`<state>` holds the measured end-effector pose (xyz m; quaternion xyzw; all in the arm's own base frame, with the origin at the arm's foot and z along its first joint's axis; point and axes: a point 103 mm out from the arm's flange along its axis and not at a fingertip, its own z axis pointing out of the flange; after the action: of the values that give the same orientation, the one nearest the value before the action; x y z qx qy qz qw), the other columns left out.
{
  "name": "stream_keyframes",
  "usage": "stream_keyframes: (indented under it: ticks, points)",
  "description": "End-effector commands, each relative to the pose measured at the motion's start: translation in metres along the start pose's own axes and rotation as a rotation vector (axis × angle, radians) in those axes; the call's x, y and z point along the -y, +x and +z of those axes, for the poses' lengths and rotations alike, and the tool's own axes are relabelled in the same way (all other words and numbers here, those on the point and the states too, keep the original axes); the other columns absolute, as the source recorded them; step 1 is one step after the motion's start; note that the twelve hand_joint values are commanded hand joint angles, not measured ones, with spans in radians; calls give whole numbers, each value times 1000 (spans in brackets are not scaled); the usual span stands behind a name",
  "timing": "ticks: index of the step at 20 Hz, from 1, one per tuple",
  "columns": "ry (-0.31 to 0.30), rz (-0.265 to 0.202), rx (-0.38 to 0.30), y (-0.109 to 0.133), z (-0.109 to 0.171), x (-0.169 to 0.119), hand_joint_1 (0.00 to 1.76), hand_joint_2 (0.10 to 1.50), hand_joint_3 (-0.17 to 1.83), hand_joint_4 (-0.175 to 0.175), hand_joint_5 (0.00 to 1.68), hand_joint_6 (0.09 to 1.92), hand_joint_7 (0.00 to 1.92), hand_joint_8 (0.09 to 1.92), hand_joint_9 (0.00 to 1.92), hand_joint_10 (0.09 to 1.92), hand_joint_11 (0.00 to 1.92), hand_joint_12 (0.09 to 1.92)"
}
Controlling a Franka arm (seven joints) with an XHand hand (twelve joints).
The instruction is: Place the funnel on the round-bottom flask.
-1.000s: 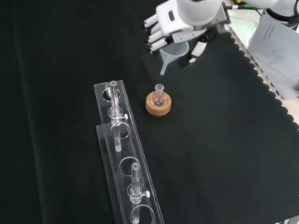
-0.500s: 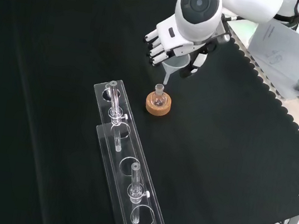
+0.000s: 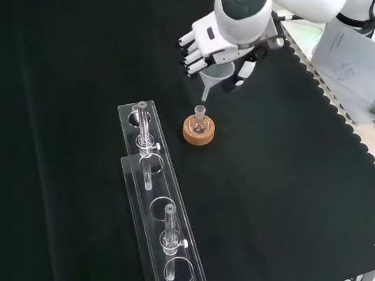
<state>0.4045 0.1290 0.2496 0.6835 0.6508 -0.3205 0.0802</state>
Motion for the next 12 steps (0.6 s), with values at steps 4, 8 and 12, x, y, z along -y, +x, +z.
stream_keyframes:
  ticks: [4,8,12]
  points:
    - [-4,-16,10,19,-15,-11,769,744,561,-46,607,772,621,835,894,662,462,1308]
    - [-6,-28,-13,4,-5,-13,769,744,561,-46,608,772,620,836,893,662,461,1308]
    - [1,-25,-11,-4,1,-13,770,745,560,-46,610,773,621,837,893,663,461,1308]
